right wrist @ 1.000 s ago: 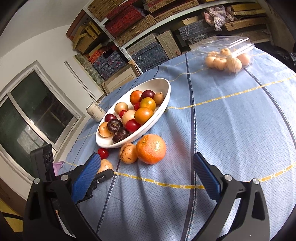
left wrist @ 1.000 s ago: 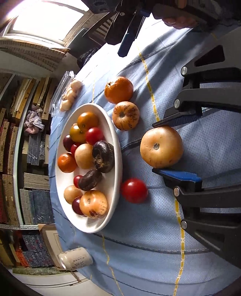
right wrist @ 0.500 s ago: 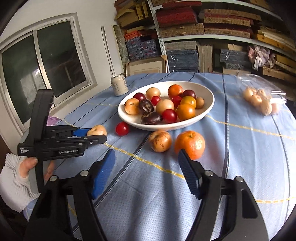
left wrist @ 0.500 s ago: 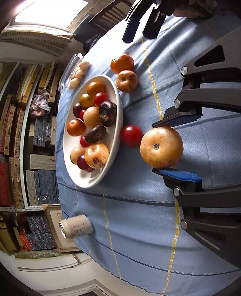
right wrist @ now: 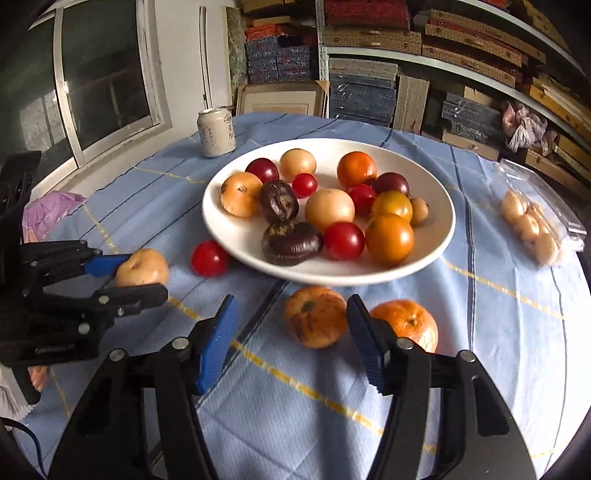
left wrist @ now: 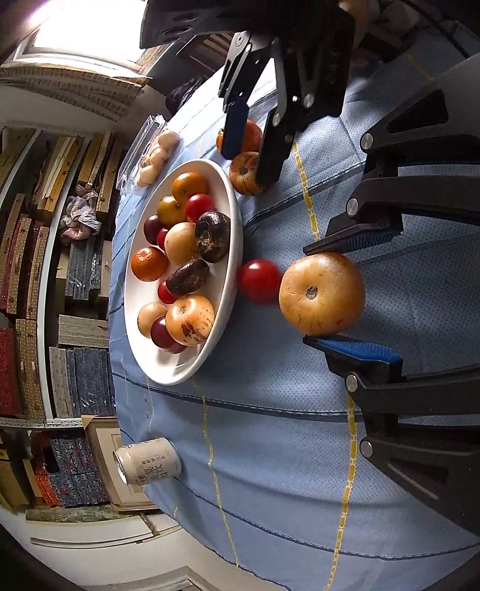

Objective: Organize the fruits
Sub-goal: 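Close right gripper on the striped tan fruit while left gripper holds its fruit, then carry both fruits over the white plate and open both grippers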

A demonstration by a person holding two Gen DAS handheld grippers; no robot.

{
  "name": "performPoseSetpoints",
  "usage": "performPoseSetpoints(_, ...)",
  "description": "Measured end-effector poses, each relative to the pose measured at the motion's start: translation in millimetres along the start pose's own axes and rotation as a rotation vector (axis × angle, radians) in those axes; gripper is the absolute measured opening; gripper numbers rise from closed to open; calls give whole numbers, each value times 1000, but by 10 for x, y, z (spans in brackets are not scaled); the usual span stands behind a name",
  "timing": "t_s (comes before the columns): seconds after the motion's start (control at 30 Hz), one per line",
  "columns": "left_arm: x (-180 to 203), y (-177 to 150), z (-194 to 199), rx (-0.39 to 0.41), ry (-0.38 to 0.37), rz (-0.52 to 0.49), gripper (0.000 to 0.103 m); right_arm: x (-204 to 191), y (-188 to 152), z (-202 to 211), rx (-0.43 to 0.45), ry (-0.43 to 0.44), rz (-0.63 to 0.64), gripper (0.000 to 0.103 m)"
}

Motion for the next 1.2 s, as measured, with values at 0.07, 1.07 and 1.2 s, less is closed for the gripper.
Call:
performPoseSetpoints(0.07,-7,-8,-7,-3,1,2,42,4,9,-44,-3,-10,15,61)
performPoseSetpoints(1.07,-4,-68,-74,-30,-1,-1,43,-67,-184,-210,-109,-1,165,41)
performPoseSetpoints(1.2,-35,-59,-75,-26,-5,15,43,-127,-159,-112,-95,84,96,41)
Point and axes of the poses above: each gripper's, at about its wrist camera, not at the fingertips, and z roughly against the way its jaws point, x to its right, y to its top, the point moved 8 cm from there along -z, roughly the way its jaws point, and after that the axes turned 10 degrees about x, right-handed, at the moved point
